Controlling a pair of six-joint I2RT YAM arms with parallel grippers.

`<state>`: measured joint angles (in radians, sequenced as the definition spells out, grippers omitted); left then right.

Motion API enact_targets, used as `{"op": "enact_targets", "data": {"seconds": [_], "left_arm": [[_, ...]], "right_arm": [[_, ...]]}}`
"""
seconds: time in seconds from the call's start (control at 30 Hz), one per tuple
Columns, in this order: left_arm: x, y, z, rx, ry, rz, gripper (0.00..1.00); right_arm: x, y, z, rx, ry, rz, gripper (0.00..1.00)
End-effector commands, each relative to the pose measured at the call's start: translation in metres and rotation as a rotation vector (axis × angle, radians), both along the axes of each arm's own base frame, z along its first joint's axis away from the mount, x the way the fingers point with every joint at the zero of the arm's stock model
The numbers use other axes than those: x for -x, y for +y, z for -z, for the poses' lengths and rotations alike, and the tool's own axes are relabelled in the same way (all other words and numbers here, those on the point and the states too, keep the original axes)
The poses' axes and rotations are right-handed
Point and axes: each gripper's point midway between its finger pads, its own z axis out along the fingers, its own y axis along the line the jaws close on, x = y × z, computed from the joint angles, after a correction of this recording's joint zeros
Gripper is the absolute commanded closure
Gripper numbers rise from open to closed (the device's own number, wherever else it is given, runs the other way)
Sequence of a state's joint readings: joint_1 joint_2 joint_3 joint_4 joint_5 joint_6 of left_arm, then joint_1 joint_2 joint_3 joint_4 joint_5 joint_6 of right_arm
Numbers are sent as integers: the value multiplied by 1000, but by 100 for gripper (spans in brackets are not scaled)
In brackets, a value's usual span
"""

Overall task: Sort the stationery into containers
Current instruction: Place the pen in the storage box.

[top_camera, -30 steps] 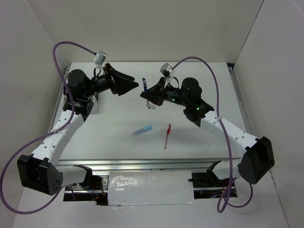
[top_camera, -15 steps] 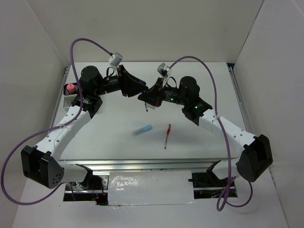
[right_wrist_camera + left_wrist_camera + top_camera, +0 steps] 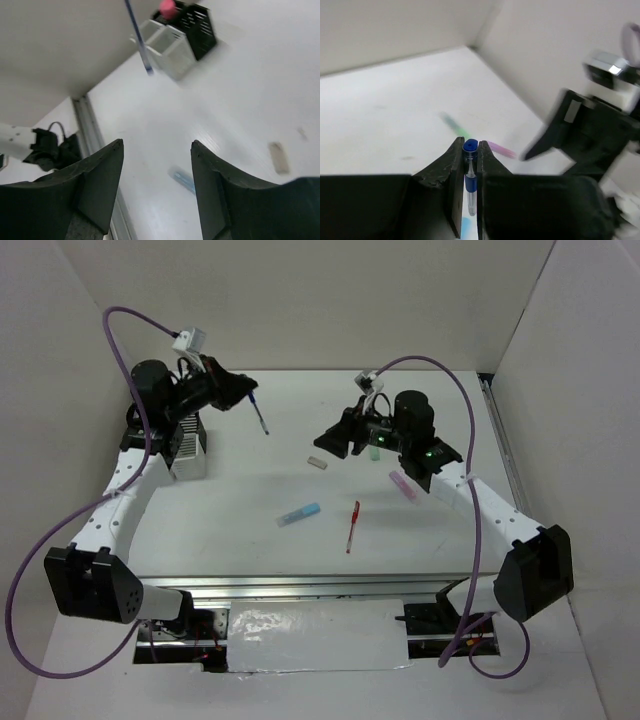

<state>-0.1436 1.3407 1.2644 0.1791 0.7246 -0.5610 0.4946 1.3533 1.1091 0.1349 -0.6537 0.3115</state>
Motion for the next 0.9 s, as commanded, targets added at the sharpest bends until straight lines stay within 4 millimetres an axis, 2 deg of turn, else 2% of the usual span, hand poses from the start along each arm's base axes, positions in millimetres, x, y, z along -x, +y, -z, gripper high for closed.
{"op": "enact_targets", "data": {"seconds": [0.0,0.03,0.07,0.13,0.17,0.2,0.27,0.3,0.4,0.43,0.5,0.57,0.67,0.77,0.87], "left_arm": [[-58,70,-13,-167,-130,-376,100],[-72,88,-1,-216,-118,-461,100],[-84,110,6,-290,-149,-568,100],[-98,136,18,-381,-194,-665,100],[-106,150,14,-396,-232,-743,100],[-115,161,28,-429,-220,-776,100],[-126,177,34,-473,-233,-834,100],[-137,188,45,-496,-209,-883,100],[-157,206,54,-504,-194,-968,100],[-160,223,53,-495,-191,-1008,100],[-172,235,56,-488,-193,-1048,100],[-179,239,53,-494,-203,-1064,100],[-189,249,62,-504,-193,-1091,100],[-191,258,68,-511,-180,-1116,100],[-191,265,82,-523,-151,-1120,100]], "right_arm": [[-22,-39,23,104,74,131,38],[-26,-50,35,133,96,168,38],[-30,-68,56,176,140,222,39],[-30,-86,76,216,187,279,39],[-25,-95,97,248,244,300,39],[-25,-102,106,262,267,323,39],[-19,-115,130,301,342,365,40],[-18,-118,136,309,361,380,41],[-17,-126,157,338,434,415,43],[-17,-127,164,346,462,414,43],[-17,-128,171,362,488,421,44],[-18,-130,179,386,514,427,45],[-18,-133,188,424,545,435,45],[-18,-132,200,489,569,437,47],[-14,-132,222,616,604,432,49]]}}
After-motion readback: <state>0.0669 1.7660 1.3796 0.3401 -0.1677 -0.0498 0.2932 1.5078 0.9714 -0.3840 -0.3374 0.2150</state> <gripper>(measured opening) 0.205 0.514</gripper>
